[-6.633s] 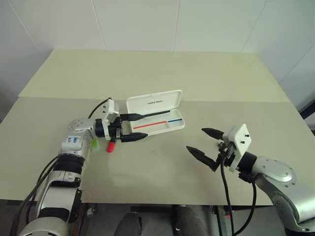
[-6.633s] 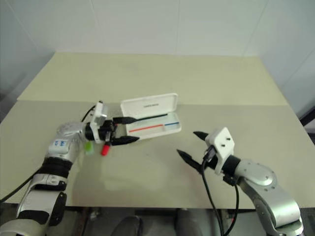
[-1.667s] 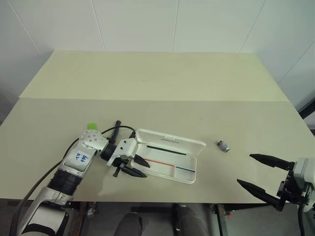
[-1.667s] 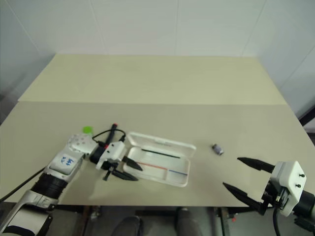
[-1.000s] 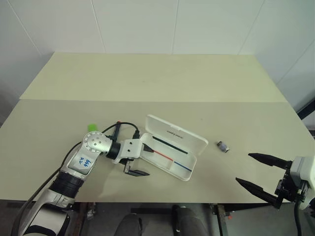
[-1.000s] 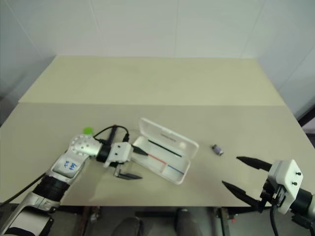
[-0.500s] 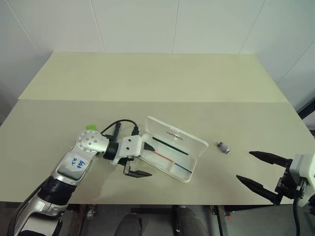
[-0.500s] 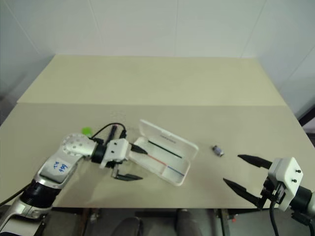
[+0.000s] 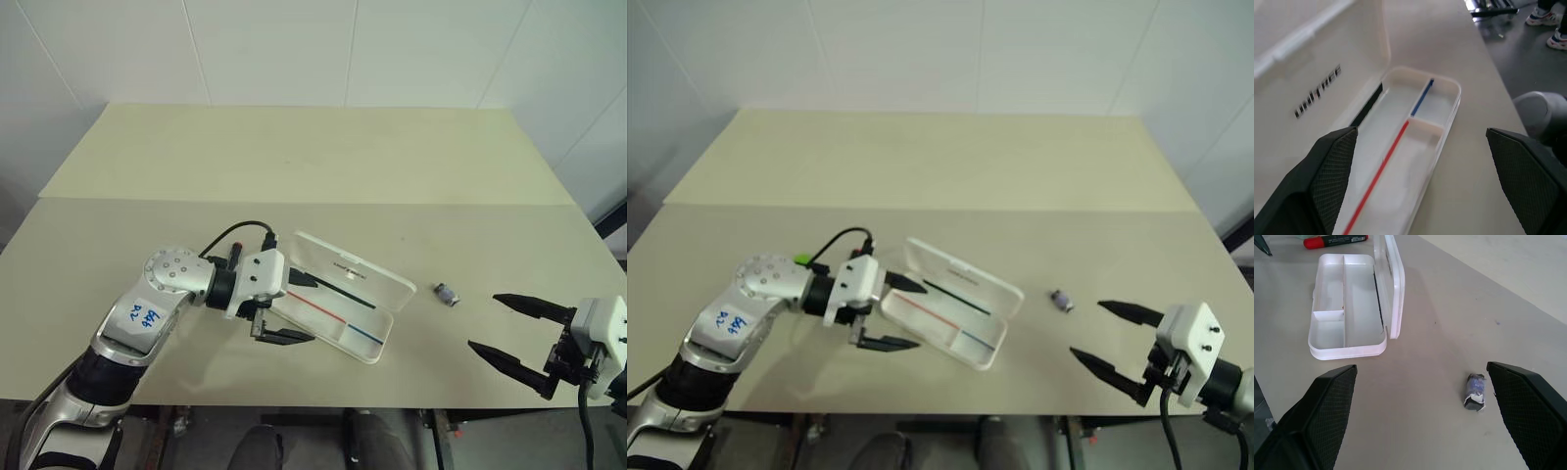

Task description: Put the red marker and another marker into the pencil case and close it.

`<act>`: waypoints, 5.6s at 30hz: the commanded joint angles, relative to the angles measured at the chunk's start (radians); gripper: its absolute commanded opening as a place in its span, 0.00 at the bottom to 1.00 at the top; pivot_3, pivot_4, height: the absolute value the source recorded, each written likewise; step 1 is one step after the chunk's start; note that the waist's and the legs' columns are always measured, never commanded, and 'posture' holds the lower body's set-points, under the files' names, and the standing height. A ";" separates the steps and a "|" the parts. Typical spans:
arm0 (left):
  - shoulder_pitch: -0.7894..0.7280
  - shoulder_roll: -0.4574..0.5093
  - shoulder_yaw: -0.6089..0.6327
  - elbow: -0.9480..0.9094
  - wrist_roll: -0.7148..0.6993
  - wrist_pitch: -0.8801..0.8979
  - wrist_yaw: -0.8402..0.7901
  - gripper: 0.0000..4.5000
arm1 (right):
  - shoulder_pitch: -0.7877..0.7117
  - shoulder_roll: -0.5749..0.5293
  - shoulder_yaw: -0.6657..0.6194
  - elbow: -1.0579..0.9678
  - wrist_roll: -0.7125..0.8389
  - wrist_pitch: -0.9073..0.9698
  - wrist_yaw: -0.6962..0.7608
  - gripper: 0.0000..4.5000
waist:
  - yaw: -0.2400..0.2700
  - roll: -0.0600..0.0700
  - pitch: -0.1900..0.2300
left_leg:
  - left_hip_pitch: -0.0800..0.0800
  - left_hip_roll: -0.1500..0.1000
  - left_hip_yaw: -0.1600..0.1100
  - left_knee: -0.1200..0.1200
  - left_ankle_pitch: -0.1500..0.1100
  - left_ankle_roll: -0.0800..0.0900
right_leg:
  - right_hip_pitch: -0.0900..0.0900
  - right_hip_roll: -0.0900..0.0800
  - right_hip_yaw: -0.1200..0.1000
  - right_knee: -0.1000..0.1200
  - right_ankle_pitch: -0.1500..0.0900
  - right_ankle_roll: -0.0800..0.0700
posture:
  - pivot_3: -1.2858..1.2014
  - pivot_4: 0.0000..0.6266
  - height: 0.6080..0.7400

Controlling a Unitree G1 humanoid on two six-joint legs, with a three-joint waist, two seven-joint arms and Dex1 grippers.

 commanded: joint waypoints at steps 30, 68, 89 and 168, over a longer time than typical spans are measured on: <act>-0.255 -0.046 0.267 0.207 -0.072 0.003 0.373 1.00 | -0.446 -0.108 0.123 -0.196 0.217 0.192 -0.204 1.00 | -0.001 -0.004 0.003 | -0.001 -0.001 0.000 -0.001 -0.001 -0.002 | -0.002 0.000 0.002 -0.001 0.010 0.019 | 0.52 0.24 1.00; 0.143 -0.152 0.196 -0.143 0.138 0.639 0.982 1.00 | 0.134 0.069 0.091 -0.244 0.232 0.014 -0.038 1.00 | 0.026 -0.004 0.003 | -0.017 -0.004 -0.004 0.003 -0.004 -0.002 | -0.015 -0.007 -0.010 0.002 0.011 0.018 | 0.52 0.24 1.00; 0.052 -0.267 0.127 -0.010 0.185 0.744 1.020 1.00 | 0.211 0.099 0.060 -0.159 0.136 -0.074 -0.016 1.00 | 0.030 -0.001 0.001 | -0.014 -0.006 -0.005 0.004 0.001 -0.005 | -0.010 -0.008 -0.009 0.002 0.011 0.016 | 0.52 0.24 1.00; -0.401 -0.161 0.071 0.452 -0.164 -0.376 -0.365 0.12 | 0.144 0.160 0.036 -0.172 0.080 -0.092 -0.140 1.00 | 0.003 -0.001 0.001 | -0.004 -0.007 -0.007 -0.004 0.000 -0.003 | -0.001 -0.011 -0.013 -0.003 0.010 0.018 | 0.52 0.24 1.00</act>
